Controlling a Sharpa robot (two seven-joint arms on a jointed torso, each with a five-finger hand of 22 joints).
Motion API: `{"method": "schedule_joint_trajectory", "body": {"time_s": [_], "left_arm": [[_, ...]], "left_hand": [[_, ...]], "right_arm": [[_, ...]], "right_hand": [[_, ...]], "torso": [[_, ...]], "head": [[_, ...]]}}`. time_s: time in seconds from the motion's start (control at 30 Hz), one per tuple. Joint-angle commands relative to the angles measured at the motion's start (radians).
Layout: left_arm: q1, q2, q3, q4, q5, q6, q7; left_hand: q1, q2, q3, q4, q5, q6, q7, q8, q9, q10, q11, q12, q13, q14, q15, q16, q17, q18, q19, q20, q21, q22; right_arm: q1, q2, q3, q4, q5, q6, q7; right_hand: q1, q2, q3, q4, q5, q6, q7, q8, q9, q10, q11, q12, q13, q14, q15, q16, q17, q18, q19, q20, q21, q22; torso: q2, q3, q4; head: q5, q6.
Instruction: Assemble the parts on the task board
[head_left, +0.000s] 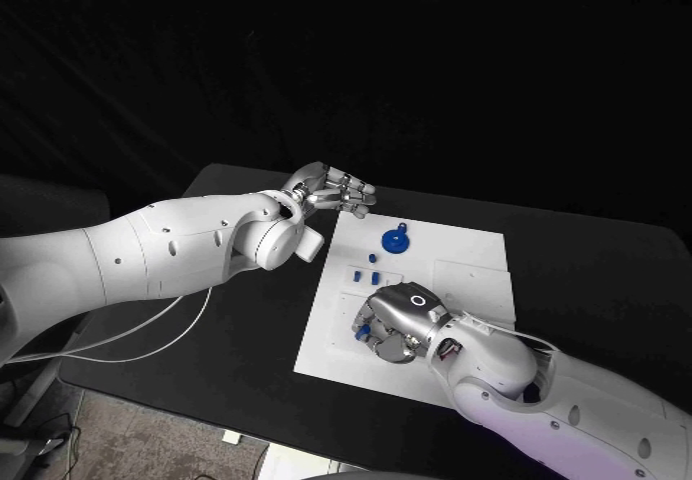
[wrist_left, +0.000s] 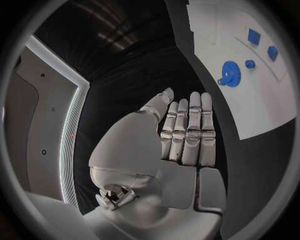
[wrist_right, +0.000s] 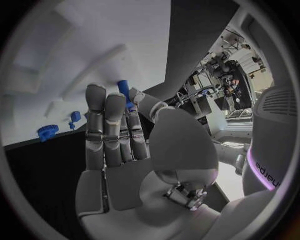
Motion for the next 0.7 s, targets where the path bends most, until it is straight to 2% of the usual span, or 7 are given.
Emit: {"method": "schedule_joint_trajectory", "body": {"time_s": [0.03, 0.53, 0.7], "left_arm": [[0.002, 0.004, 0.001, 0.001, 0.006, 0.014, 0.004], [0.002, 0.006, 0.001, 0.0, 0.006, 0.017, 0.002], [0.002, 0.005, 0.001, 0.0, 0.006, 0.019, 0.0]], "left_hand": [[0.002, 0.009, 0.0, -0.002, -0.004, -0.001, 0.003, -0.002, 0.0, -0.005, 0.0, 0.004, 0.0, -0.006, 0.001, -0.004, -0.001, 0.009, 0.0, 0.007, -0.006, -0.001], [0.002, 0.009, 0.0, -0.002, -0.004, -0.001, 0.003, -0.002, 0.0, -0.005, 0.0, 0.004, 0.0, -0.006, 0.001, -0.004, -0.001, 0.009, 0.0, 0.007, -0.006, -0.001], [0.002, 0.009, 0.0, -0.002, -0.004, -0.001, 0.003, -0.002, 0.0, -0.005, 0.0, 0.004, 0.0, -0.006, 0.001, -0.004, -0.001, 0.009, 0.0, 0.007, -0.006, -0.001]], "right_arm": [[-0.006, 0.008, -0.012, -0.008, -0.058, 0.05, -0.032], [-0.003, 0.027, -0.022, -0.007, -0.101, 0.074, -0.053], [-0.002, 0.024, -0.023, -0.011, -0.081, 0.075, -0.046]], "right_hand": [[-0.002, 0.005, 0.003, -0.005, 0.006, 0.006, 0.002, 0.002, -0.001, 0.052, -0.047, 0.003, 0.001, 0.001, -0.001, -0.006, 0.001, 0.022, 0.031, -0.004, -0.005, 0.001], [-0.013, 0.001, 0.014, -0.003, 0.006, 0.003, 0.004, 0.001, -0.002, 0.047, -0.046, 0.003, 0.0, 0.001, 0.002, -0.007, 0.002, 0.021, 0.03, -0.002, -0.013, 0.005], [-0.055, -0.033, 0.003, 0.001, 0.024, -0.022, 0.008, 0.0, -0.005, 0.017, -0.04, 0.003, 0.0, 0.001, 0.009, -0.009, -0.002, 0.024, 0.029, 0.006, -0.033, -0.003]], "torso": [[0.0, 0.0, 0.0015], [0.0, -0.0008, 0.0008], [0.0, -0.0005, 0.0004]], "head": [[-0.002, 0.002], [0.002, 0.0], [0.002, -0.001]]}}
